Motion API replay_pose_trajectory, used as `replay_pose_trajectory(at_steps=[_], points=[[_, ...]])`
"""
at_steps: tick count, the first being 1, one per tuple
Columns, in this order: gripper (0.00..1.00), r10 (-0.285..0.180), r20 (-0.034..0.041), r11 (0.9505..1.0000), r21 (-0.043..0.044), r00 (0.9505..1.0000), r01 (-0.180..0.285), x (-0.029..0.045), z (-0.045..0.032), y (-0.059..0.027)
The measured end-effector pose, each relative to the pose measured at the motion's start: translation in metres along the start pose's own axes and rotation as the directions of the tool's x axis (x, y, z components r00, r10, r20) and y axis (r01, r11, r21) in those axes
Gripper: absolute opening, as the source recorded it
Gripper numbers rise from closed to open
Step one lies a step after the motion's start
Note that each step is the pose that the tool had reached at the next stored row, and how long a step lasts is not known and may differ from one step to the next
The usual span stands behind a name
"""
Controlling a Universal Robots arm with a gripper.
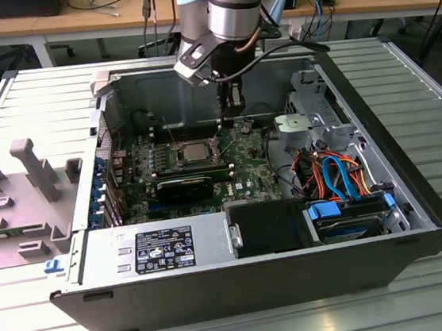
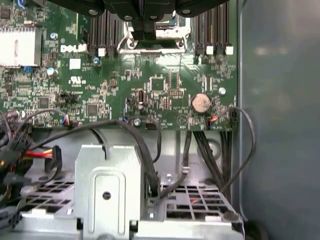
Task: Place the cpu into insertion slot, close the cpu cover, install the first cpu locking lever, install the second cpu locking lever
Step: 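Close the cpu cover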
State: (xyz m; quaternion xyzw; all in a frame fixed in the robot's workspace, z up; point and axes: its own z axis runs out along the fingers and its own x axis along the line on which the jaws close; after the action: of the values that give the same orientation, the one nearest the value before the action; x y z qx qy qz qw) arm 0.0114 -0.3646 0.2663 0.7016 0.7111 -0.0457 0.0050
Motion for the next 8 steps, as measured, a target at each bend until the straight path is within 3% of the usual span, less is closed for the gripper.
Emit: replay_pose_trajectory(at_steps=[4,7,8], points=[[0.11,-0.001,-0.0002,0.9999,0.0121,1.0000,0.001,-0.0002,-0.0012,0.0129],[0.11,-0.003,-0.0007,0.9993,0.0378,1.0000,0.003,-0.0005,-0.0020,0.0338],[0.11,-0.003,-0.0008,0.9992,0.0402,1.0000,0.003,-0.0005,-0.0017,0.0354]])
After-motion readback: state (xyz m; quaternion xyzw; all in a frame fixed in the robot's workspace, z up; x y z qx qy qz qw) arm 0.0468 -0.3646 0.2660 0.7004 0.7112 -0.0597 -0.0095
